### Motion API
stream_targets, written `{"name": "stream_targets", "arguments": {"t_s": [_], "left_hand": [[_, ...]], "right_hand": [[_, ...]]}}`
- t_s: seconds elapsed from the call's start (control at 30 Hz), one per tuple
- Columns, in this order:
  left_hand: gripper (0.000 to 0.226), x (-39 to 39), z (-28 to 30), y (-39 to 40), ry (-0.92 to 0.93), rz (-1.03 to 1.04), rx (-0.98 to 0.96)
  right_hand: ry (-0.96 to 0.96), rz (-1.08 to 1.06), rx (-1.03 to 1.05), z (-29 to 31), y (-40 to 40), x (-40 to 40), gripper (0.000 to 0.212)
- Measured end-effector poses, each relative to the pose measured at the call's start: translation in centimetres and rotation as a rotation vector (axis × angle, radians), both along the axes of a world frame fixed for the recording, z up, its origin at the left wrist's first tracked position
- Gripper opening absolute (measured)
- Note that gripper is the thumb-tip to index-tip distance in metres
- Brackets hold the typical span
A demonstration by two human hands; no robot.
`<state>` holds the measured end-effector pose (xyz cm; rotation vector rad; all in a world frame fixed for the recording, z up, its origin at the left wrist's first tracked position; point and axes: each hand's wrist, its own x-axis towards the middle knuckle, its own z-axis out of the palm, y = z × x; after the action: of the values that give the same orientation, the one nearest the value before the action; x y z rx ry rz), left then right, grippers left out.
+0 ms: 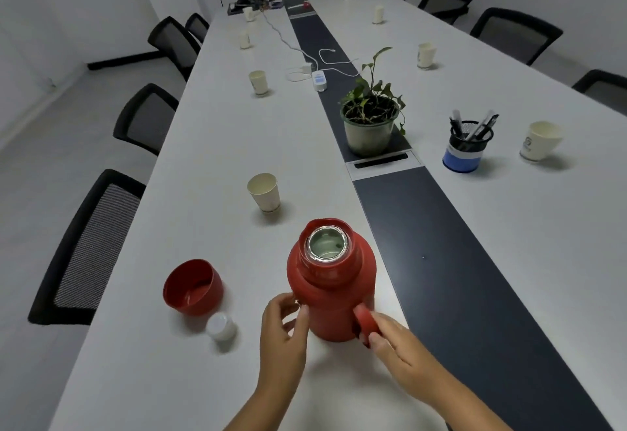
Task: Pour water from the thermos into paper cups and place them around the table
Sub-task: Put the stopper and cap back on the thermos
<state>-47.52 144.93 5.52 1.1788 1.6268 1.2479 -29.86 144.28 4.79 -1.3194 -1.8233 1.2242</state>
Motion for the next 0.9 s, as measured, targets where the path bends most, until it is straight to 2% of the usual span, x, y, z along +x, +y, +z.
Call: {"name": "stream_targets", "arguments": {"t_s": [0.07,0.17,0.3,0.4,0.57,0.77,0.9], "left_hand": [[0.024,1.0,-0.1,-1.6,0.051,-0.013,-0.002],[0.027,3.1,0.0,-2.9,0.082,-0.103,-0.038],[0.019,6.1,0.9,-2.8,-0.151,-0.224,-0.165],[0.021,7.0,1.2,-3.1,-0.237,-0.149,-0.188],[0.012,3.8,-0.2,-5.6,-0.132,-0.001,-0.164],[0.015,-2.8,-0.4,-9.5,-0.037,0.12,-0.107],[0.021,-6.4,-0.3,-12.5,0.038,0.193,-0.107]], "right_hand": [[-0.018,0.02,0.056,-0.4,-1.0,0.9,0.025],[-0.02,-0.127,0.083,-1.0,-1.3,2.4,0.021],[-0.047,-0.293,0.006,-1.1,-0.4,3.6,0.018],[-0.028,-0.308,-0.014,-0.6,0.6,3.5,0.019],[0.032,-0.212,-0.004,0.4,1.9,0.8,0.039],[0.037,0.174,-0.085,0.4,0.6,-2.2,0.072],[0.035,0.239,-0.098,0.5,-1.2,-5.9,0.08]]}}
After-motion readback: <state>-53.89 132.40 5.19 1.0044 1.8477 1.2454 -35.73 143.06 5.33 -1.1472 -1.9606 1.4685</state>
